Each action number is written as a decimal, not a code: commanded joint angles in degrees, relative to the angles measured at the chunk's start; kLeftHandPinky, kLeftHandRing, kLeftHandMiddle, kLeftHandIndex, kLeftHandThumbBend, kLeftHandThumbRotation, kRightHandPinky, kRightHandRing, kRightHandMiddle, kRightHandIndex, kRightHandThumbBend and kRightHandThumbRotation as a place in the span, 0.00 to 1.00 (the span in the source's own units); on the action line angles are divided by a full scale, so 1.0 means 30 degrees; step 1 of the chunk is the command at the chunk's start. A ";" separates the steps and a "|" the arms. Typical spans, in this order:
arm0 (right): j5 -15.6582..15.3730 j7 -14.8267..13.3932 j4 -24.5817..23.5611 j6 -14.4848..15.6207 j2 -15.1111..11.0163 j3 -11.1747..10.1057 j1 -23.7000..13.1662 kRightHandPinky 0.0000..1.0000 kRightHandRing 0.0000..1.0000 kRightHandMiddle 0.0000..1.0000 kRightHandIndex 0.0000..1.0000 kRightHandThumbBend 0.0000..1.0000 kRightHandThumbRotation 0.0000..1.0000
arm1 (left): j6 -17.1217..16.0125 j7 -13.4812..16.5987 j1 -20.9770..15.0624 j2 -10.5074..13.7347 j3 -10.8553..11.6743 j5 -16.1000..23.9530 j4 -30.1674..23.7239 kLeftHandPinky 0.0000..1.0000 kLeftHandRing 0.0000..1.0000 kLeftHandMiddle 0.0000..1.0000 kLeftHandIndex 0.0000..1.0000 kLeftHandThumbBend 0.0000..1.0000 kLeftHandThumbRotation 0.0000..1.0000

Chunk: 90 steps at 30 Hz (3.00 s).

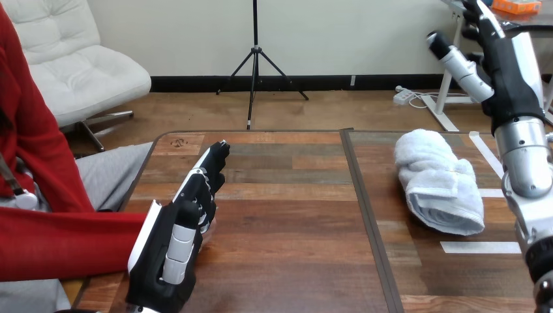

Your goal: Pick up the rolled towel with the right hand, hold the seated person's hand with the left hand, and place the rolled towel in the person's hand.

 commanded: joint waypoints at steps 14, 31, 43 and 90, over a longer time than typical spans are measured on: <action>-0.0784 -0.0193 0.2157 0.2253 -0.0377 0.1062 -0.2545 0.80 0.98 1.00 1.00 1.00 0.51 | -0.0281 0.0098 -0.0806 -0.0086 -0.0103 -0.0092 -0.0111 1.00 1.00 0.97 0.92 0.86 1.00; -0.1267 -0.0321 0.3683 0.3042 -0.0145 0.1782 -0.2947 0.78 0.98 1.00 1.00 1.00 0.37 | -0.0186 0.0084 -0.0732 -0.0067 -0.0111 -0.0140 -0.0254 1.00 1.00 0.96 0.91 0.87 1.00; -0.1267 0.0003 0.4662 0.3914 -0.0019 0.2133 -0.2863 0.85 1.00 1.00 1.00 1.00 0.40 | -0.0166 0.0129 -0.0663 -0.0126 -0.0105 -0.0212 -0.0320 1.00 1.00 0.95 0.89 0.87 1.00; -0.2546 0.0488 0.5536 0.6083 0.1043 0.4156 -0.1763 1.00 1.00 1.00 1.00 1.00 0.52 | -0.0029 0.0058 -0.0321 -0.0110 -0.0150 -0.0702 -0.0785 1.00 1.00 0.93 0.81 0.88 0.97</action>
